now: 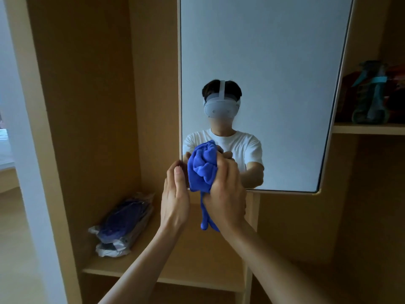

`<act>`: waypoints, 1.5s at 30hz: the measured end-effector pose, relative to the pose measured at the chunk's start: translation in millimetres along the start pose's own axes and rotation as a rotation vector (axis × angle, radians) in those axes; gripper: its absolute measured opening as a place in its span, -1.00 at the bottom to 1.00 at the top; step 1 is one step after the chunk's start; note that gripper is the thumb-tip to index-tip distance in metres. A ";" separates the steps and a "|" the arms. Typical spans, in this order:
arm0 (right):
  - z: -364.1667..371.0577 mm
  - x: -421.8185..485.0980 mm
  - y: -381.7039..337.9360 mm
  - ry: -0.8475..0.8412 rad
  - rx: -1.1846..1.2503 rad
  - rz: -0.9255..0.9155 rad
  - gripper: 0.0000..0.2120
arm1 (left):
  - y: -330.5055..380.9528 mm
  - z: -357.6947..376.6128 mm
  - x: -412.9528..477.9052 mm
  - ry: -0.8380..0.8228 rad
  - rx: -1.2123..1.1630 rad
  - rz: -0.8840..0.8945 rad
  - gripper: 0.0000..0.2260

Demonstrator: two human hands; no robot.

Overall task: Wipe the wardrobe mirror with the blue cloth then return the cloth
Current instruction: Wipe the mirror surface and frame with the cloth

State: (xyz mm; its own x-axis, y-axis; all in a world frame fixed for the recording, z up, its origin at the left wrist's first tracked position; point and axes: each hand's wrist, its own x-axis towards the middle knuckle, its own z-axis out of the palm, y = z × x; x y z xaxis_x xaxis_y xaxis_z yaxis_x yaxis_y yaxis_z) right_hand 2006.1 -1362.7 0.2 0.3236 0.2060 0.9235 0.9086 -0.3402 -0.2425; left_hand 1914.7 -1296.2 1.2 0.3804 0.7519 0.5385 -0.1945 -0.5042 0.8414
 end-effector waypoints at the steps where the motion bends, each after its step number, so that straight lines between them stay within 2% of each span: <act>1: 2.6 -0.2 -4.2 -0.003 -0.014 0.002 -0.42 | -0.6 -0.5 0.1 0.004 -0.012 0.008 -0.55; 3: 6.5 0.3 -11.9 -0.014 -0.035 -0.006 -0.45 | -2.2 -0.9 -0.3 0.012 -0.035 0.004 -0.48; 8: 9.0 3.8 -22.7 -0.069 -0.049 -0.088 -0.48 | -2.4 -2.3 -0.3 -0.005 -0.125 -0.067 -0.46; 16: -14.7 12.1 8.6 -0.147 0.061 -0.203 -0.44 | -4.6 0.3 -2.1 0.003 -0.087 -0.012 -0.46; 20: -35.4 14.6 42.7 -0.098 0.039 -0.125 -0.43 | -5.4 2.8 -3.1 0.003 -0.011 0.006 -0.58; 24: -50.2 17.7 73.7 -0.047 -0.005 -0.068 -0.41 | -5.5 6.7 -2.8 0.008 0.037 0.014 -0.59; 31: -85.2 32.1 125.6 -0.037 0.002 0.065 -0.57 | -8.5 11.4 -2.9 0.019 0.093 0.009 -0.58; 35: -119.5 40.6 139.3 0.066 0.030 -0.024 -0.68 | -9.0 12.0 -2.7 0.010 0.123 0.028 -0.52; 41: -140.8 42.8 151.0 0.114 -0.036 0.068 -0.55 | -7.4 13.1 -4.5 -0.024 0.148 0.015 -0.39; 45: -141.8 45.2 135.0 0.115 0.008 0.098 -0.83 | -4.4 11.6 -6.3 -0.050 0.158 0.014 -0.35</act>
State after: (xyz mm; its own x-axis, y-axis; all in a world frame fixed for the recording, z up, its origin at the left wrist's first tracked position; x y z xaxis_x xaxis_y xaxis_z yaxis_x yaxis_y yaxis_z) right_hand 2105.9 -1529.4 51.3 0.3789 0.0655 0.9231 0.8761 -0.3465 -0.3351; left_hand 1923.6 -1303.6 -6.5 0.4242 0.7243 0.5435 -0.0566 -0.5778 0.8142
